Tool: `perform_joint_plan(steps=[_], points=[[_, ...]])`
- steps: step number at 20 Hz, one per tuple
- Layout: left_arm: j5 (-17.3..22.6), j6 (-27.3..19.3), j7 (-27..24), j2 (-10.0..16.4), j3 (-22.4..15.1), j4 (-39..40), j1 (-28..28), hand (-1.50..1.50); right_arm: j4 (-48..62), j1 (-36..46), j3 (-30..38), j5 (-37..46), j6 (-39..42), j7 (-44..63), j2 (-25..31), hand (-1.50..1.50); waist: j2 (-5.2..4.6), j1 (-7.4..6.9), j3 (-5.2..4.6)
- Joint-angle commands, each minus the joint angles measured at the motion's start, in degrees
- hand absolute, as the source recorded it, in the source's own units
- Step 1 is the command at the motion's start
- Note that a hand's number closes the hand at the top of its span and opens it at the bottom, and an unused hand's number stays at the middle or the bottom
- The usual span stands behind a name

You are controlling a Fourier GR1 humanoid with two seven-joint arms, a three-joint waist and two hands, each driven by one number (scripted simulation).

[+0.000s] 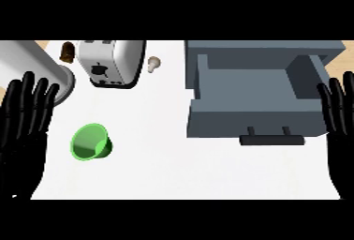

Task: Pick up the cup, place it into the drawer and close the drawer

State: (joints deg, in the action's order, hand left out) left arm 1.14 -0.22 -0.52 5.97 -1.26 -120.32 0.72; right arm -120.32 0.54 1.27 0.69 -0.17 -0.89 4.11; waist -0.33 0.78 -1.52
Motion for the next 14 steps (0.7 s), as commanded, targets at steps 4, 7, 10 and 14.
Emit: perform_joint_plan(steps=[4,7,10,14], points=[[19.1,19.4,-4.3,8.8,3.8,3.2,0.3,-1.5,1.7,2.2,-0.9,0.8,0.2,-0.5,-0.1,-1.5,0.25,-1.2,1.37],[28.6,23.0,2.3,9.1,2.7,9.2,-2.2,-1.5,1.5,-0.7,-5.0,-1.2,5.5,5.3,2.3,-1.5,-0.09,-0.65,1.3],[37.9,29.8,3.0,13.9,7.2,15.7,-2.5,-1.5,3.4,0.3,-3.0,-3.4,6.7,4.4,3.1,-1.5,0.03,-0.75,1.45],[41.3,36.4,2.8,19.0,11.7,27.3,3.9,-1.5,3.6,4.3,-1.0,-5.3,6.9,9.2,4.1,-1.5,0.21,-0.38,1.49]])
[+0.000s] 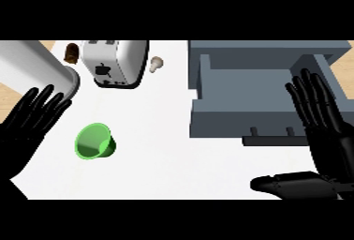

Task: Pick up the cup, place it into the drawer and close the drawer

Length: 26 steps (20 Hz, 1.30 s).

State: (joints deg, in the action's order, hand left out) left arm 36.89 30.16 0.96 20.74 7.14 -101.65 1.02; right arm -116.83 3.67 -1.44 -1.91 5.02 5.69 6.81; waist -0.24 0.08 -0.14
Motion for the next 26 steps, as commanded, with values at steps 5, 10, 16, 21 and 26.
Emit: perform_joint_plan(steps=[5,10,16,21,26], points=[[-1.3,8.7,-1.1,2.8,3.7,15.5,4.1,-1.5,6.9,2.6,0.8,0.3,1.8,-2.7,-0.3,-1.5,0.19,-0.08,0.13],[-14.1,12.0,-12.2,0.9,3.8,33.2,10.8,-1.5,7.5,9.1,3.9,-2.8,3.0,1.2,2.0,-1.5,0.04,0.38,0.08],[-26.3,13.1,-26.1,1.4,4.2,43.8,10.4,-1.5,7.5,10.9,4.5,-2.2,2.0,1.8,1.7,-1.5,0.08,0.31,0.06],[-30.6,11.0,-32.2,2.4,4.7,56.9,16.0,-1.5,9.4,10.6,6.3,-2.1,2.9,0.2,2.7,-1.5,0.09,0.34,0.09],[-37.1,9.3,-42.5,1.9,1.9,69.0,19.7,-1.5,7.0,10.9,3.7,-0.8,2.2,1.7,1.3,-1.5,0.0,0.61,0.04]])
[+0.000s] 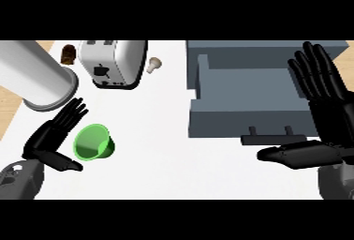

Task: Pick up the cup, place it into the drawer and close the drawer

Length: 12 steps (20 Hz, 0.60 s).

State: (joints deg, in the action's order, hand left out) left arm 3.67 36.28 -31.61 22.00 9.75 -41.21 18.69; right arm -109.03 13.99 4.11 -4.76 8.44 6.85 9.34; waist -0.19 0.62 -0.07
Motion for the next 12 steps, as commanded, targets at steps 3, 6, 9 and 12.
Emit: perform_joint_plan(steps=[3,6,9,12], points=[[-7.5,0.0,-15.9,-0.1,-2.4,15.4,3.3,-1.5,3.4,2.2,1.2,-0.9,0.7,-1.8,0.1,-1.5,-0.4,0.62,-0.12],[-7.1,0.6,-17.9,2.2,-1.2,19.8,5.8,-1.5,-0.6,1.8,1.6,-0.9,0.6,1.7,1.4,-1.5,-0.25,0.67,-0.11],[-9.3,-2.6,-22.0,-0.6,-3.4,21.1,4.7,-1.5,3.3,1.0,0.6,0.7,0.9,-3.3,0.1,-1.5,-0.58,0.93,-0.19],[-8.5,-3.4,-22.8,-1.1,-2.4,23.4,6.8,-1.5,3.3,3.2,2.4,-2.1,1.1,-0.8,0.9,-1.5,-0.49,0.99,-0.18]])
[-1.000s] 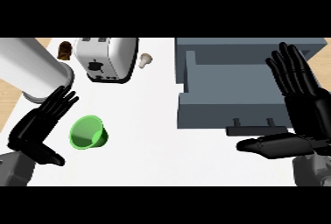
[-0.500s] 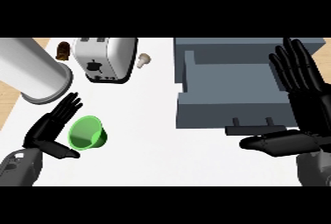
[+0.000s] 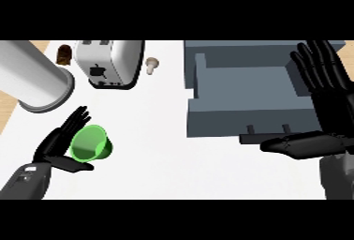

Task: Pick up the cup, place it into the drawer and close the drawer

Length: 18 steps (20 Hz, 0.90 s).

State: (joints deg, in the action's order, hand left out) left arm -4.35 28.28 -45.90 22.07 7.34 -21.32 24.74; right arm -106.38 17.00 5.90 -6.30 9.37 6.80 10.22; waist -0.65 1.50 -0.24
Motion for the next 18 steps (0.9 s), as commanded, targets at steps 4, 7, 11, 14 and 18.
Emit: perform_joint_plan(steps=[4,7,11,14,18], points=[[-1.9,2.8,-12.8,-1.4,-0.8,5.6,0.1,-1.5,-0.1,-0.5,-0.3,0.3,0.3,-0.2,0.0,-1.5,-0.21,0.61,-0.12],[-1.5,5.3,-12.4,-0.1,-0.6,7.0,1.6,-1.5,1.8,1.1,0.5,-0.1,0.6,-1.4,0.4,-1.5,-0.41,0.66,-0.14],[-2.5,2.1,-14.3,-2.4,-1.5,7.0,2.8,-1.5,2.0,1.4,-0.8,0.8,-0.1,-1.3,-0.7,-1.5,-0.52,0.58,-0.18],[-3.0,2.5,-15.2,-3.0,-2.1,8.2,2.9,-1.5,0.1,-0.9,-0.7,0.3,0.6,-1.1,-0.4,-1.5,-0.36,1.0,-0.14],[-3.0,3.0,-16.0,-4.2,-2.2,8.8,2.9,-1.5,-1.5,-0.9,0.6,-1.3,1.9,0.7,1.5,-1.5,-0.18,0.94,-0.1]])
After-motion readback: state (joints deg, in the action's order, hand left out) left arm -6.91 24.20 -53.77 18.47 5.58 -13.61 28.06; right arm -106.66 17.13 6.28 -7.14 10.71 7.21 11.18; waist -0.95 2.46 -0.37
